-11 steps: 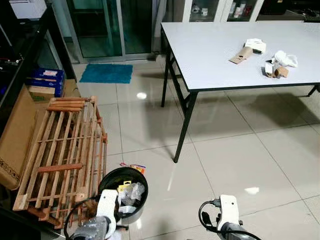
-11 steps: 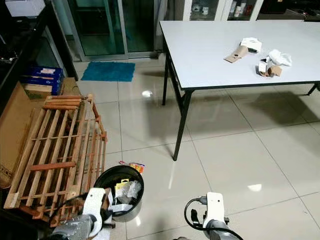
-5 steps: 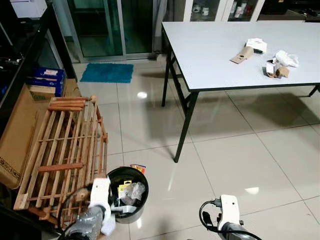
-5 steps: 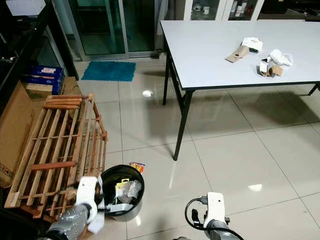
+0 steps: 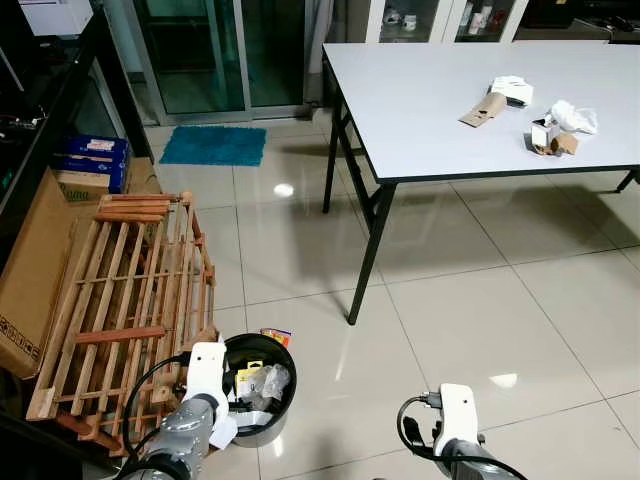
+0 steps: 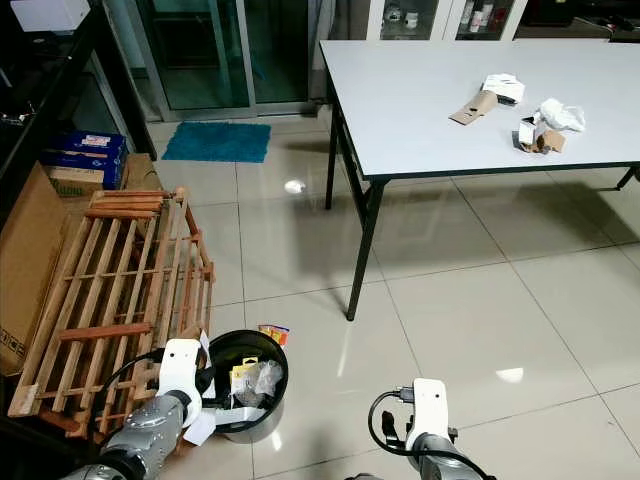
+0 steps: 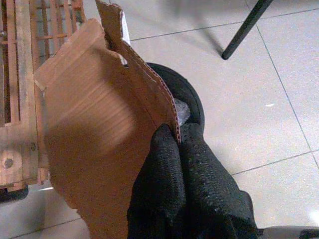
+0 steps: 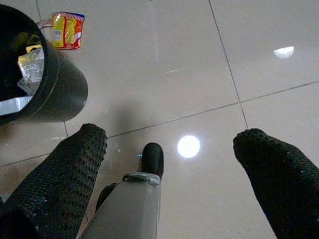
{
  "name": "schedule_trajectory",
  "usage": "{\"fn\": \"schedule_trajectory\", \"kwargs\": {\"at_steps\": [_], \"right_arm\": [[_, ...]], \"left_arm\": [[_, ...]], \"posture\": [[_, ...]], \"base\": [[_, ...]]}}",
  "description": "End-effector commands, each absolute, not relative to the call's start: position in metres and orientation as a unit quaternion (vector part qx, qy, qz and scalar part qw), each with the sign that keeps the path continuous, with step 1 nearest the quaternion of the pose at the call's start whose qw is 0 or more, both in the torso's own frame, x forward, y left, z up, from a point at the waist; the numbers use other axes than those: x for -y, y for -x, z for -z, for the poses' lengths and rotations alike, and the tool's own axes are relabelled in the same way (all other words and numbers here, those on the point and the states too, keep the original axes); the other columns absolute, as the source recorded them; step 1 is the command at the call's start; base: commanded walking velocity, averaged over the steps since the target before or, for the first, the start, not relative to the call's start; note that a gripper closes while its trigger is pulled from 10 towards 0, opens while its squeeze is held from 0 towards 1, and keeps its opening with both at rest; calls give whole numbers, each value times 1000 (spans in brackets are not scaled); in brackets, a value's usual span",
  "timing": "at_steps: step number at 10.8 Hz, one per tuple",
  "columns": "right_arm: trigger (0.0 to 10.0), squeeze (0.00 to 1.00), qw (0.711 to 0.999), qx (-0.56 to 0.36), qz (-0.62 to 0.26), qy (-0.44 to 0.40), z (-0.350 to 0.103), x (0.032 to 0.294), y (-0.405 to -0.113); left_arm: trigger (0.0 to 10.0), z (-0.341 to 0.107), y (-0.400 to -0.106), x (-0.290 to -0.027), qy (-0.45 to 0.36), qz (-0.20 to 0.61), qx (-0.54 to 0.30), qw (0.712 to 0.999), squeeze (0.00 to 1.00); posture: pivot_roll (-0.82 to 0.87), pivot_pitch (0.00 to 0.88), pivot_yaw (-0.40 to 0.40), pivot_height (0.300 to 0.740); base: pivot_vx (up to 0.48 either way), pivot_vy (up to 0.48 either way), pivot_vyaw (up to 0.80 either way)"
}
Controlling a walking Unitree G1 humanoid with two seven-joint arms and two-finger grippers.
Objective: Picking trash to rubbish bin
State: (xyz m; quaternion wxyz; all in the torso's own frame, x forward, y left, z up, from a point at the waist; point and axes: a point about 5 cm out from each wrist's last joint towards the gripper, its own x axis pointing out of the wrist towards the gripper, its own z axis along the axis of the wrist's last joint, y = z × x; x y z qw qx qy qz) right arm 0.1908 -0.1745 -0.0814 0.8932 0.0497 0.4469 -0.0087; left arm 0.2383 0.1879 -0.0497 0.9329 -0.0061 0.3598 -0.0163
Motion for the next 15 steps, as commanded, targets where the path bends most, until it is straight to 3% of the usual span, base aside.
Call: {"fn": "schedule_trajectory", "kwargs": {"at_steps": [1, 9, 12, 15], "right_arm": [[10000, 0, 894, -446, 7, -44, 81, 176, -191], [10000, 0, 893, -448, 14, -48, 81, 176, -191], [10000, 0, 891, -452, 17, -43, 82, 176, -190], [10000, 0, 892, -450, 16, -45, 82, 175, -191]], "left_arm": [[10000, 50, -240, -187, 0, 16, -364, 931, 0], [10000, 54, -233, -189, -8, 11, -384, 923, 0], [10000, 60, -227, -173, 4, 77, -412, 908, 0], [10000, 50, -243, -160, 23, 101, -379, 919, 0]], "posture": [[40, 34, -41, 740], [41, 32, -38, 740], [40, 32, -39, 740], [40, 33, -40, 740]], "base": [[0, 0, 800], [0, 0, 100], [0, 0, 0], [0, 0, 0]]}}
